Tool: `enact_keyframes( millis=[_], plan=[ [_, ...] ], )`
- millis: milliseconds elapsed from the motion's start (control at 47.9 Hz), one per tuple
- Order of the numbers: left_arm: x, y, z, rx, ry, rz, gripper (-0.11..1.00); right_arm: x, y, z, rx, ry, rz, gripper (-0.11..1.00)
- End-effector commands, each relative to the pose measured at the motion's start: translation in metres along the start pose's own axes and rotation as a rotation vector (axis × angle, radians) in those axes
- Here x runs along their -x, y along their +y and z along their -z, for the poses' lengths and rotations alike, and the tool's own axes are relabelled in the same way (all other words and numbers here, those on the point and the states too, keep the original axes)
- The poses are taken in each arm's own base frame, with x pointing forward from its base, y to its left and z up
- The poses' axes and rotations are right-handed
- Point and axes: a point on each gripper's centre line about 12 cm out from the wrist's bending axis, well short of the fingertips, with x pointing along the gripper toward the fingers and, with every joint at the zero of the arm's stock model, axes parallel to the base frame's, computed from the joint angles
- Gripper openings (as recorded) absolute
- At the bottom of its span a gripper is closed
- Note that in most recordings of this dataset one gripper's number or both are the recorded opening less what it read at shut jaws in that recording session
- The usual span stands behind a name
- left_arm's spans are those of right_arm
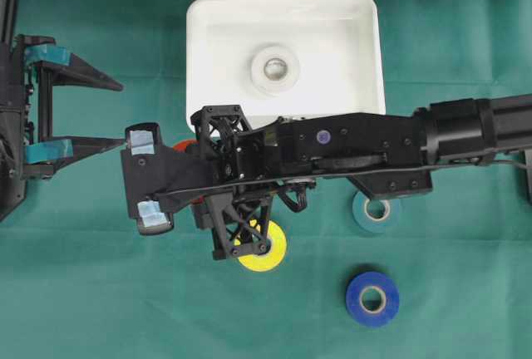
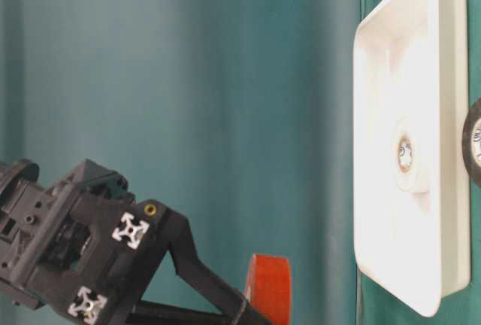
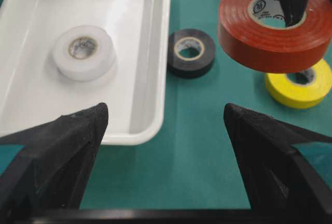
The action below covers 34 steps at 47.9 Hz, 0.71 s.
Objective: Pick up the tape from a random location and place it into the white case.
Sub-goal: 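Lift the red tape roll with the right gripper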
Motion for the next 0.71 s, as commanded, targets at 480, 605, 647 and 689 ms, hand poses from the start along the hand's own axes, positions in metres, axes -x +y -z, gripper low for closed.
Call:
enact_keyframes(
  millis=[480,605,647,689],
  plan=[
    [-0.001,0.0,-0.004,0.004,-0.008,0.001,0.97,0.043,0.021,0.022,0.038,0.01,-0.025,0.31],
    [-0.001,0.0,-0.004,0.004,-0.009,0.001,0.97,0.048,0.024,0.037,0.046,0.033,-0.027,0.31],
    [-0.001,0.0,-0.004,0.004,-0.008,0.001,0.97,0.05,0.024,0.043,0.047,0.038,-0.029,0.31],
    [-0.001,0.0,-0.004,0.004,-0.008,0.001,0.97,0.052,0.024,0.05,0.048,0.043,-0.03,0.31]
  ],
)
